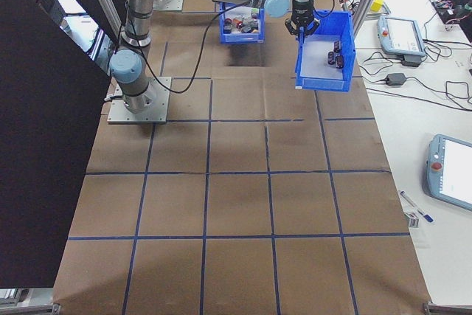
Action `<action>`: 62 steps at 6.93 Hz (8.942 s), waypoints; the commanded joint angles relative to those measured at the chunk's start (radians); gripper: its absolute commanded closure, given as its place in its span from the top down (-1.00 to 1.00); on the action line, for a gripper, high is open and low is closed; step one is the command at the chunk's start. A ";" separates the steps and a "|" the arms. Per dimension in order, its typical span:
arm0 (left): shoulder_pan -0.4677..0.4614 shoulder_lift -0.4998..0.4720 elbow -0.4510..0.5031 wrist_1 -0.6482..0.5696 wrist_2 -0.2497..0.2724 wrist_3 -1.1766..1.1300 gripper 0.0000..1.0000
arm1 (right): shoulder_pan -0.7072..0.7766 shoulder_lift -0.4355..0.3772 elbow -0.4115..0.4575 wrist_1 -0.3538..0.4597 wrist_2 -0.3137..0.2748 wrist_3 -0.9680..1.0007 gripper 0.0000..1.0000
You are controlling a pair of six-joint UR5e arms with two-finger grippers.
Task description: Place button box in front
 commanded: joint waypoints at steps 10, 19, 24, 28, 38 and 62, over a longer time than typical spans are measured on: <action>-0.031 -0.519 0.523 0.012 0.023 -0.001 -1.00 | -0.209 -0.397 0.611 -0.104 0.032 -0.307 -0.90; -0.054 -0.537 0.569 -0.007 0.019 -0.042 -0.62 | -0.125 -0.686 0.834 -0.030 0.034 -0.272 -0.87; -0.033 -0.483 0.566 -0.049 0.025 -0.070 0.81 | 0.174 -0.676 0.834 -0.048 0.032 -0.004 -0.85; 0.099 -0.204 0.563 -0.447 0.035 0.243 0.93 | 0.317 -0.649 0.834 -0.055 0.031 0.136 -0.85; 0.242 0.030 0.559 -0.693 0.227 1.744 0.98 | 0.584 -0.442 0.825 -0.297 -0.008 0.435 -0.83; 0.241 -0.019 0.549 -0.685 0.224 1.749 0.98 | 0.006 -0.331 0.193 0.352 0.130 1.293 1.00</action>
